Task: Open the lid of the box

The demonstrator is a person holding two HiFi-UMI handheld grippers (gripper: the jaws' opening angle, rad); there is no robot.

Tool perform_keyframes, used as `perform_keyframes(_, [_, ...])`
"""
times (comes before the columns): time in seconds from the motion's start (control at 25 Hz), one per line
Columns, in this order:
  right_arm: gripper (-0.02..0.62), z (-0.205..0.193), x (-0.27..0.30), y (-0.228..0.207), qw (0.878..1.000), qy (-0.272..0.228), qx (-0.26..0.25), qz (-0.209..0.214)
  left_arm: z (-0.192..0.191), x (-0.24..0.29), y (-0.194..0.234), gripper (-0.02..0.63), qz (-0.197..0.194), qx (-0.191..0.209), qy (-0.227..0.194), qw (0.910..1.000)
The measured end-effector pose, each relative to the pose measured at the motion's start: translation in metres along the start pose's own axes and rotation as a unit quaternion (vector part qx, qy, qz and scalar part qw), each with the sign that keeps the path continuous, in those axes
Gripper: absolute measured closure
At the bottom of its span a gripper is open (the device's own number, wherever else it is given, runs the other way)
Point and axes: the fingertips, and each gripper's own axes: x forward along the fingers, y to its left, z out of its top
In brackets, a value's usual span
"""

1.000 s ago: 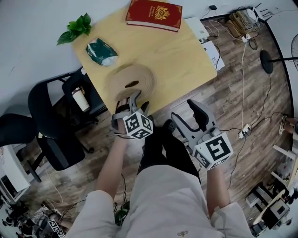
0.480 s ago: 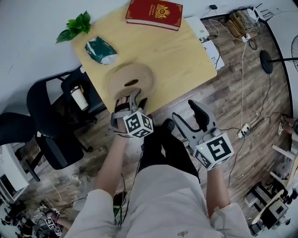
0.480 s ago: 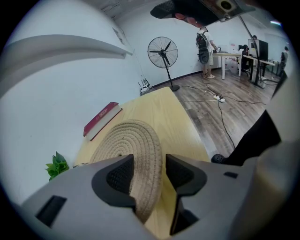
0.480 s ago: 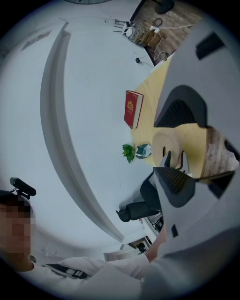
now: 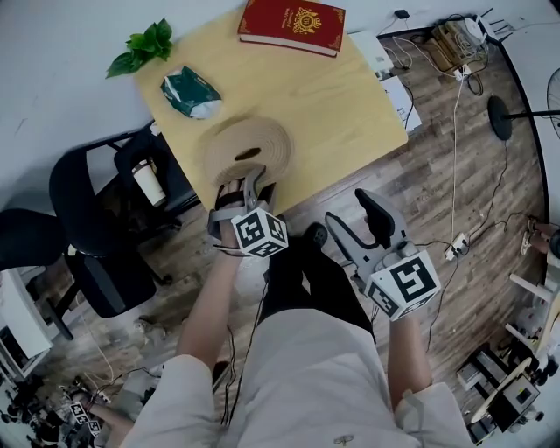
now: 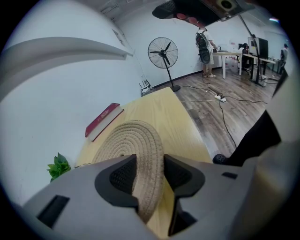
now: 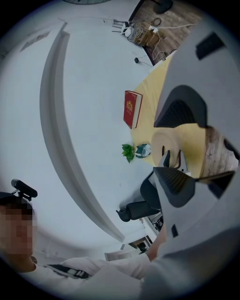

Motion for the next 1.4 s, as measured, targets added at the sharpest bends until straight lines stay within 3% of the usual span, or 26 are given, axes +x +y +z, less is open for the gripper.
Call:
perform_keyframes(0.72, [0.348,0.012,-0.005,0.004,1.000,-0.013,0.001,-0.002,0.006,-0.010,0.005,0.443,-0.038,-0.010,-0.003,0.9992])
perform_keyframes(1.4, [0.348,0.037,-0.006,0.008,0.999,-0.035,-0.005,0.005,0.016,-0.029,0.013,0.483,-0.041,0.004,-0.009,0.9991])
